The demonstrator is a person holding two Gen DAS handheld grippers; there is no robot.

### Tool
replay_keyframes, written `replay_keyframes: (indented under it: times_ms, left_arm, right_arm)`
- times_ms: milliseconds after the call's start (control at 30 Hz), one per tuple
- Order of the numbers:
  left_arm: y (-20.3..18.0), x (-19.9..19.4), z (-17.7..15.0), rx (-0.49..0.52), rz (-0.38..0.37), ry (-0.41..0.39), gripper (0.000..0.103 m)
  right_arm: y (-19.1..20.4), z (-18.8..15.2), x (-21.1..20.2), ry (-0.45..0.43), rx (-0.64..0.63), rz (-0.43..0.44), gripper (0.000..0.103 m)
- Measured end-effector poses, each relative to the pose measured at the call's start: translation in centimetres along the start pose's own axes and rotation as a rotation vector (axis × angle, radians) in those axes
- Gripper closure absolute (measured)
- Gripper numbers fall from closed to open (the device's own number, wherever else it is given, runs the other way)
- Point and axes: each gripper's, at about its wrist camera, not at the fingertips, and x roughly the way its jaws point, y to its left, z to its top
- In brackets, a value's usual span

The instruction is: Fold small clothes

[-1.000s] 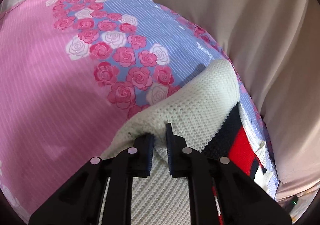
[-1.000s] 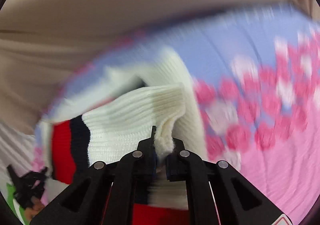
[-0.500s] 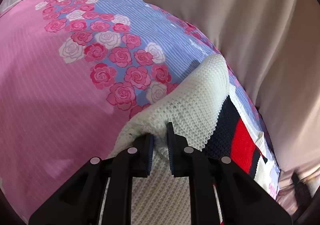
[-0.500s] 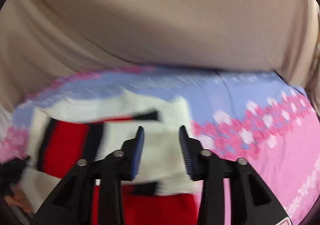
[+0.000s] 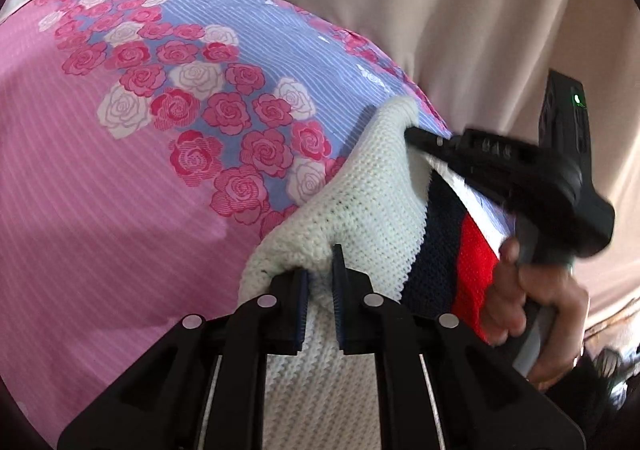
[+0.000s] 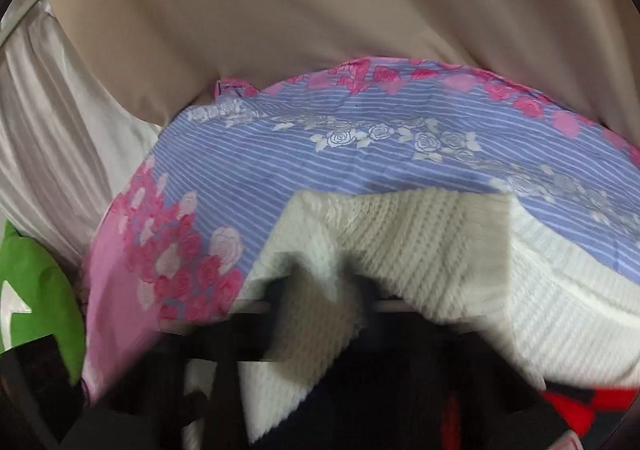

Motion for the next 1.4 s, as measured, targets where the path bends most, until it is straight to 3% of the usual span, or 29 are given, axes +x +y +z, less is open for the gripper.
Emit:
replay_keyframes:
  times_ms: [133, 200, 333, 400, 433, 500, 533, 567, 700, 733, 833, 1000, 1200, 1267, 1333, 1400]
  left_arm:
    - [0.1, -0.1, -0.1, 0.030, 0.018, -0.018, 0.094]
    - [0.1, -0.2, -0.3, 0.053, 0.018, -0.031, 0.094]
    - [0.4, -0.5, -0.6, 0.071, 0.001, -0.035, 0.094]
    - [0.6, -0.5, -0.4, 0.068, -0.011, -0.026, 0.094]
    - [0.6, -0.7, -0.5, 0.067, -0.016, -0.023, 0.094]
    - [0.7, -0.6, -0.6, 0.066, -0.021, -0.026, 0.094]
    - [0.6, -0.6, -0.6, 0.065, -0.020, -0.028, 0.094]
    - [0.6, -0.6, -0.6, 0.062, -0.017, -0.031, 0.093]
    - [0.8, -0.6, -0.4, 0.040, -0.018, -0.023, 0.093]
    - [0.8, -0.6, -0.3, 0.037, -0.019, -0.021, 0.093]
    - [1.1, -0.9, -0.2, 0.034, -0.007, -0.039, 0.094]
    - [1.8, -1.1, 0.2, 0.024, 0.016, -0.073, 0.095]
    - [0.8, -0.8, -0.2, 0.088, 0.063, -0.089, 0.094]
    - [1.2, -1.3, -0.1, 0.062, 0.024, -0.055, 0.091]
    - [1.6, -2.1, -0.1, 0.040, -0.028, -0.003, 0.088]
    - [1.7, -4.2, -0.8, 0.073, -0.015, -0.001, 0.073]
  right_arm:
    - [1.6, 1.2, -1.4, -0.072, -0.020, -0.019, 0.101]
    - [1.5, 2.5, -0.7, -0.074, -0.027, -0.040, 0.103]
    - [1.2, 3.8, 3.1, 0.002, -0.032, -0.099, 0.103]
    - [1.1, 3.6, 1.9, -0.044, -0.014, -0.100, 0.103]
    - [0.6, 3.2, -0.3, -0.099, 0.024, -0.053, 0.099]
    - [-0.4, 2.3, -3.3, -0.154, 0.058, 0.003, 0.083]
    - [-0.9, 1.6, -4.6, -0.160, 0.065, 0.020, 0.064]
    - [-1.2, 1.1, -5.1, -0.145, 0.067, 0.038, 0.053]
    - [-0.5, 0.4, -3.1, -0.046, 0.009, 0.036, 0.049]
    - [0.1, 0.5, -2.1, -0.023, -0.009, 0.033, 0.049]
    - [2.2, 0.3, 0.9, 0.022, -0.068, 0.029, 0.092]
    - [5.1, 2.4, 2.8, -0.035, -0.128, -0.059, 0.095]
    - [4.7, 3.0, 3.9, -0.037, -0.113, -0.072, 0.093]
    - [4.8, 2.7, 1.1, -0.057, -0.097, -0.098, 0.089]
    - [4.4, 1.1, -4.1, -0.139, -0.079, -0.118, 0.080]
    - [3.1, -2.1, -9.5, -0.199, -0.049, -0.159, 0.076]
